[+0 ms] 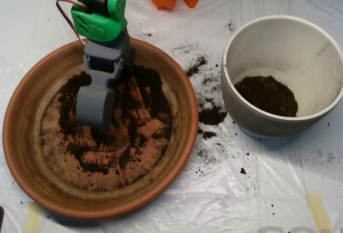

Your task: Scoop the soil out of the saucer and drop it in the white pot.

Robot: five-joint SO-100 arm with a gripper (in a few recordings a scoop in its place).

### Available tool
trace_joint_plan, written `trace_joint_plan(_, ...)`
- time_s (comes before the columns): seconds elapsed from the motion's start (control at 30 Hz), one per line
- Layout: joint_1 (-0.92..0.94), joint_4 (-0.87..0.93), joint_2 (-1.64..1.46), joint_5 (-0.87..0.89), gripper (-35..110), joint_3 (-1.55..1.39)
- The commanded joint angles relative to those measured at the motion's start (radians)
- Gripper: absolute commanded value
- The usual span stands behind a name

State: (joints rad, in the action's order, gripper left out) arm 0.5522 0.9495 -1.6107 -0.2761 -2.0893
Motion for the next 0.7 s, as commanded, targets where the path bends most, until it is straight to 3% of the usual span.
trace_joint_plan(0.0, 0.020, 0.028, 0.017, -0.041, 45, 0.046)
trace_joint_plan(0.2, -0.011, 0.072, 0.055, -0.118, 41, 0.041)
trace_joint_plan(0.43, 0.043, 0.084, 0.060, -0.166, 21, 0.035)
trace_joint_plan(0.67, 0.074, 0.046, 0.002, -0.207, 13, -0.031)
